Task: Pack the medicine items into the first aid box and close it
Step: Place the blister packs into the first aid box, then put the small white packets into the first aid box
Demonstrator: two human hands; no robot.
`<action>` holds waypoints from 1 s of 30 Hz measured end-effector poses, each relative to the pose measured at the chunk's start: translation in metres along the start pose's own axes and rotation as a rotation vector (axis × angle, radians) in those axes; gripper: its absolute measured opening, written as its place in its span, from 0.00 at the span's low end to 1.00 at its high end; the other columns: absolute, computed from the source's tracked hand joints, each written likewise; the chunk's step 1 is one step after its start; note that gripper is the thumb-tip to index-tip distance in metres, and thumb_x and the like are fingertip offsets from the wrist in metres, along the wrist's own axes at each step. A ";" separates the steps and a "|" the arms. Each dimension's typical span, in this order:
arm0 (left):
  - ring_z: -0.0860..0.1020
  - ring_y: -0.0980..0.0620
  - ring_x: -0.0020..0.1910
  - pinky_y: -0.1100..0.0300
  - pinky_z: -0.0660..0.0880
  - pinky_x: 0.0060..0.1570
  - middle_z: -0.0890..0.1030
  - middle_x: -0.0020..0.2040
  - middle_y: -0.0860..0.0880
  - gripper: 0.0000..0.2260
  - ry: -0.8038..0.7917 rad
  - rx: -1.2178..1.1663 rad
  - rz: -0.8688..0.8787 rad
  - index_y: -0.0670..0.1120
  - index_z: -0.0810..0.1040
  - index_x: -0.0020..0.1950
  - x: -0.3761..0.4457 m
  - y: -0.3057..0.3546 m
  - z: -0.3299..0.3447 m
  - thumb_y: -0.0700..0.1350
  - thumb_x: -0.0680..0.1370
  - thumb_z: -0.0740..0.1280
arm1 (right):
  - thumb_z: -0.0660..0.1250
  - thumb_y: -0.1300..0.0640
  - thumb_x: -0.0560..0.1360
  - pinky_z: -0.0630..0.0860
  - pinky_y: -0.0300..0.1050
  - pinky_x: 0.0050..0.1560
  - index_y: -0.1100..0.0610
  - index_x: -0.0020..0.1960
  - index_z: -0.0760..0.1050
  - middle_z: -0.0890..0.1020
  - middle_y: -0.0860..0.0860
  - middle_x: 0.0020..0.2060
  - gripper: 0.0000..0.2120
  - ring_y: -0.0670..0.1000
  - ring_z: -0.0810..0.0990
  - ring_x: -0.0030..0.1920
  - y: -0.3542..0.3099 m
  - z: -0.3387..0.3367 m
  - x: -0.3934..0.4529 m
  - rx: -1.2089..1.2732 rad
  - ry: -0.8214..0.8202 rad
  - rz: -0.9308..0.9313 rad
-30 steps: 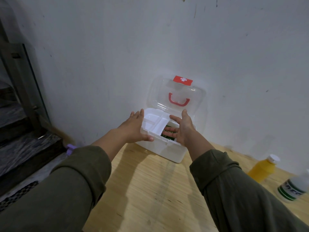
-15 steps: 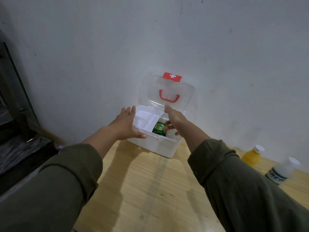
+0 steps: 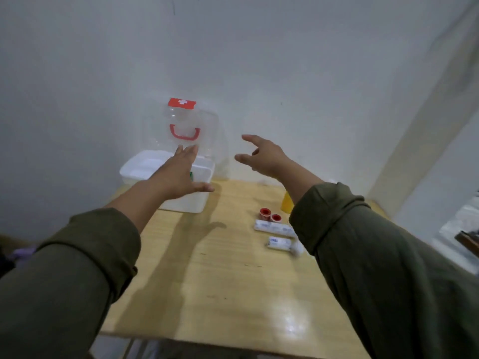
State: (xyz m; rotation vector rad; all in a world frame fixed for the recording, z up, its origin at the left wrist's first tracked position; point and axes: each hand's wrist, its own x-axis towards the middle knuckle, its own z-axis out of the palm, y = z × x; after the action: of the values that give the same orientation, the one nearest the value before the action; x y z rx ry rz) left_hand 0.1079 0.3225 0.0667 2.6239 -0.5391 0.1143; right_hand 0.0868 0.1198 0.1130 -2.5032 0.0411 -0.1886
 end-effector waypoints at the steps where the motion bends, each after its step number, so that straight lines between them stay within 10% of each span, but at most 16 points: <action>1: 0.42 0.51 0.77 0.50 0.51 0.73 0.47 0.78 0.49 0.50 -0.018 -0.007 0.021 0.47 0.44 0.77 -0.003 0.013 0.008 0.60 0.67 0.71 | 0.68 0.46 0.74 0.70 0.54 0.67 0.47 0.73 0.62 0.72 0.54 0.68 0.30 0.57 0.74 0.64 0.009 -0.007 -0.010 -0.004 0.013 0.014; 14: 0.42 0.49 0.77 0.50 0.50 0.74 0.48 0.78 0.49 0.41 -0.260 0.034 0.213 0.49 0.50 0.77 -0.019 0.118 0.101 0.58 0.72 0.68 | 0.71 0.51 0.72 0.66 0.39 0.55 0.50 0.67 0.72 0.76 0.53 0.64 0.24 0.51 0.74 0.63 0.111 -0.040 -0.110 -0.114 -0.004 0.199; 30: 0.50 0.49 0.77 0.48 0.55 0.73 0.59 0.76 0.51 0.18 -0.180 0.284 0.192 0.54 0.71 0.68 -0.009 0.101 0.137 0.50 0.78 0.63 | 0.73 0.48 0.69 0.69 0.45 0.54 0.47 0.59 0.78 0.72 0.52 0.58 0.19 0.52 0.70 0.59 0.135 0.011 -0.113 -0.336 -0.118 0.067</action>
State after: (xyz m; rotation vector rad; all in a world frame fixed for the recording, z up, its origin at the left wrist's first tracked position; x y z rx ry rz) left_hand 0.0587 0.1810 -0.0146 2.8689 -0.8961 0.0155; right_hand -0.0211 0.0258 0.0102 -2.8376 0.1161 -0.0047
